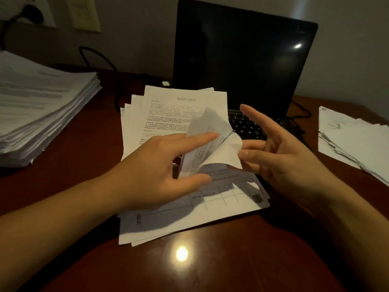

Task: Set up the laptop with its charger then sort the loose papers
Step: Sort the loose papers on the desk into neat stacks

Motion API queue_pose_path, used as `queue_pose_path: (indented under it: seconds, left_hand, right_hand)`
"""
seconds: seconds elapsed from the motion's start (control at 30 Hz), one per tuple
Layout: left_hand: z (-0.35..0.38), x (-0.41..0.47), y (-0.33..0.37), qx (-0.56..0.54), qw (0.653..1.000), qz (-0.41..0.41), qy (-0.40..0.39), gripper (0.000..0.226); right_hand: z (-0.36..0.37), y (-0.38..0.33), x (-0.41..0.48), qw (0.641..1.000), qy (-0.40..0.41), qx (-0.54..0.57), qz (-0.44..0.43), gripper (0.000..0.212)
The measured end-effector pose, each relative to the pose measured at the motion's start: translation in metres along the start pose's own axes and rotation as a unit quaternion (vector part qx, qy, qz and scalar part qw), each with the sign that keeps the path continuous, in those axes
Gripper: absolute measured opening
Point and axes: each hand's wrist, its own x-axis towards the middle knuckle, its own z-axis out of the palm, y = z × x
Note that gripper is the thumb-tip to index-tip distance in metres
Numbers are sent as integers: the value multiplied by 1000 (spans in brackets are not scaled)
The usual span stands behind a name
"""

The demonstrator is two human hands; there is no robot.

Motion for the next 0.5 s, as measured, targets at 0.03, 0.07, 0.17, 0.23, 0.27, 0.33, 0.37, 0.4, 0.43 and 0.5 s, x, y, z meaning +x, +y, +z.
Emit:
queue_pose_path:
  seconds: [0.03,0.07,0.17,0.23,0.27,0.33,0.37,0.4,0.43,0.5]
  left_hand:
    - [0,0,1,-17,1000,3,2,69]
    - [0,-1,3,-26,1000,2,7,71]
    - [-1,-1,6,11,1000,-5,20,74]
    - [-2,-1,4,34,999,13,9,63]
    - [-1,0,2,36,999,11,-3,57]
    - [1,1,-2,29,999,-12,-29,47]
    - [2,1,-3,27,998,-22,-44,46]
    - [3,0,-2,33,997,-26,-61,54]
    - [4,-1,-3,45,996,-25,-78,68]
    - [5,-3,-1,77,991,-29,-110,98]
  right_hand:
    - [0,-1,0,1000,-4,5,-1,88]
    - [0,-3,-1,1000,-5,3,-1,90]
    - [-3,-5,-1,996,20,-81,10,89]
    - [-8,-4,0,977,54,-204,33,87]
    - [-12,-4,0,961,66,-262,51,85]
    - [-18,-6,-2,944,56,-310,97,84]
    - [-20,-7,-4,944,36,-305,119,84]
    - [-21,-9,-6,944,14,-299,137,85]
    - [-22,-12,-10,944,-6,-294,152,86]
    - [-22,-17,-16,943,-38,-285,169,92]
